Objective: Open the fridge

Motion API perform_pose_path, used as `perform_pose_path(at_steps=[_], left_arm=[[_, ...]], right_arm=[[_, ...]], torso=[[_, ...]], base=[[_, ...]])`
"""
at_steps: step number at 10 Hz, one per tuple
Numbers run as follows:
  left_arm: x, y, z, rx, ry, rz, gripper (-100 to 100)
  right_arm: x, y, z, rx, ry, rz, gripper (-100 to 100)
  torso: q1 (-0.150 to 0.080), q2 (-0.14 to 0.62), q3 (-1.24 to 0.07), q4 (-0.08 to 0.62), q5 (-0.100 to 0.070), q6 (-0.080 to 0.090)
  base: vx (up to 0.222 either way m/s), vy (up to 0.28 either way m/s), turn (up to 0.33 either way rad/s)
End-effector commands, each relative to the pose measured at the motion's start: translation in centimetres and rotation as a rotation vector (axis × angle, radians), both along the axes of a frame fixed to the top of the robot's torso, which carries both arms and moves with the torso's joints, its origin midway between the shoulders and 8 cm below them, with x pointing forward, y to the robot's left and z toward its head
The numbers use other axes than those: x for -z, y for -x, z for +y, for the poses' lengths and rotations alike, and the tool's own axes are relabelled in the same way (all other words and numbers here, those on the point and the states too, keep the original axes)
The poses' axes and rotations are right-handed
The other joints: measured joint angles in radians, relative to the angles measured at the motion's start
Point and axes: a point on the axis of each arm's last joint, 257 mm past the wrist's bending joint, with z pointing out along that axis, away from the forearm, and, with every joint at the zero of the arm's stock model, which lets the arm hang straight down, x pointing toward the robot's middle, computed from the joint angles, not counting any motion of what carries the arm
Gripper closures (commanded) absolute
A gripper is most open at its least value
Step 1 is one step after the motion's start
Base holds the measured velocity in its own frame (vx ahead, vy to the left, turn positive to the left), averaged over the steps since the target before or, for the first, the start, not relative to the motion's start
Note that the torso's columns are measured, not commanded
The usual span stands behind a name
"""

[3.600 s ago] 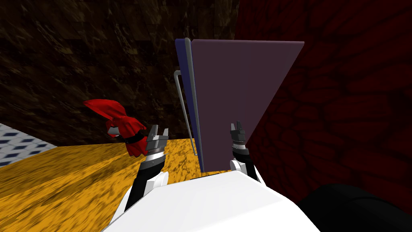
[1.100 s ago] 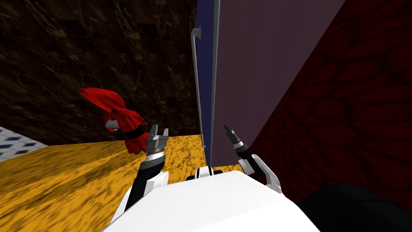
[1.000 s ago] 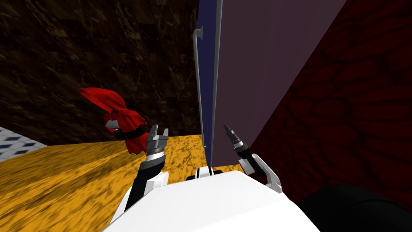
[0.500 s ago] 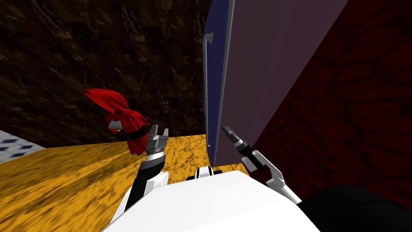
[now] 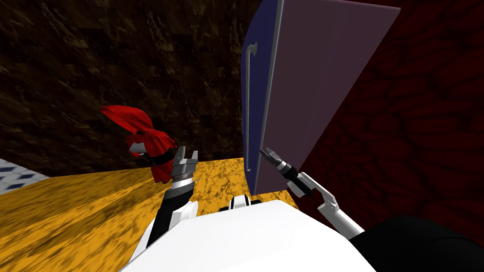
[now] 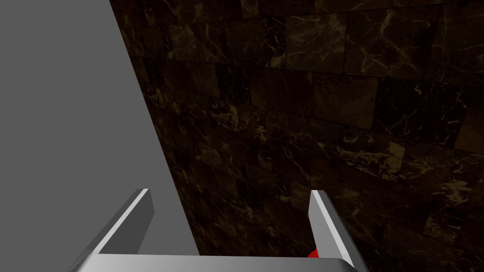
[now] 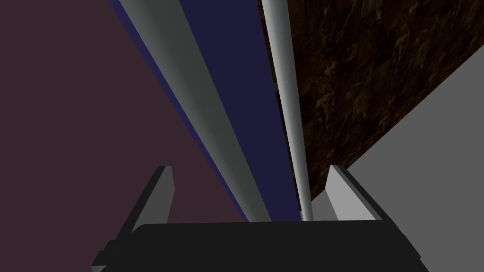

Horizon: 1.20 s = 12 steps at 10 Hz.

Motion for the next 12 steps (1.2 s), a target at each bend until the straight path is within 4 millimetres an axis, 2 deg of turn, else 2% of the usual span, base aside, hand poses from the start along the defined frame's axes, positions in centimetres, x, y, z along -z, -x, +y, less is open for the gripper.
perform_pose_path(at_steps=[1, 2, 4, 7, 8, 9, 10, 11, 12], left_arm=[[0.0, 0.0, 0.0, 0.0, 0.0, 0.0, 0], [0.0, 0.0, 0.0, 0.0, 0.0, 0.0, 0], [0.0, 0.0, 0.0, 0.0, 0.0, 0.0, 0], [0.0, 0.0, 0.0, 0.0, 0.0, 0.0, 0], [0.0, 0.0, 0.0, 0.0, 0.0, 0.0, 0], [0.0, 0.0, 0.0, 0.0, 0.0, 0.0, 0], [0.0, 0.0, 0.0, 0.0, 0.0, 0.0, 0], [0.0, 0.0, 0.0, 0.0, 0.0, 0.0, 0], [0.0, 0.0, 0.0, 0.0, 0.0, 0.0, 0]], right_arm=[[0.7, -0.7, -0.5, 0.011, 0.136, -0.003, -100], [0.7, -0.7, -0.6, 0.008, 0.145, -0.002, -100], [1.2, -1.8, -2.2, 0.044, 0.31, -0.018, -100], [1.3, -2.4, -3.2, 0.053, 0.428, -0.029, -100], [1.2, -3.0, -4.3, 0.074, 0.513, -0.044, -100], [1.2, -3.0, -4.3, 0.071, 0.523, -0.044, -100], [0.9, -3.7, -5.5, 0.093, 0.612, -0.061, -100], [0.9, -3.7, -5.5, 0.091, 0.616, -0.061, -100], [0.5, -4.3, -6.7, 0.113, 0.707, -0.081, -100]], torso=[[0.0, -0.001, -0.001, 0.0, 0.0, -0.001], [0.001, 0.0, 0.0, 0.0, 0.0, -0.001], [0.004, -0.001, -0.001, 0.0, 0.001, -0.002], [0.005, -0.003, -0.003, 0.001, 0.002, -0.007], [0.005, -0.003, -0.003, 0.001, 0.003, -0.008], [0.006, -0.004, -0.004, 0.003, 0.004, -0.008], [0.007, -0.006, -0.005, 0.004, 0.006, -0.009], [0.009, -0.006, -0.005, 0.005, 0.007, -0.009], [0.01, -0.006, -0.006, 0.006, 0.008, -0.011]], base=[[-0.018, 0.109, -0.023], [-0.014, 0.108, -0.007], [0.003, 0.162, -0.066], [-0.004, 0.121, -0.045], [0.008, 0.087, -0.047], [0.008, 0.083, -0.035], [0.003, 0.104, -0.058], [0.0, 0.092, -0.039], [-0.002, 0.102, -0.055]])
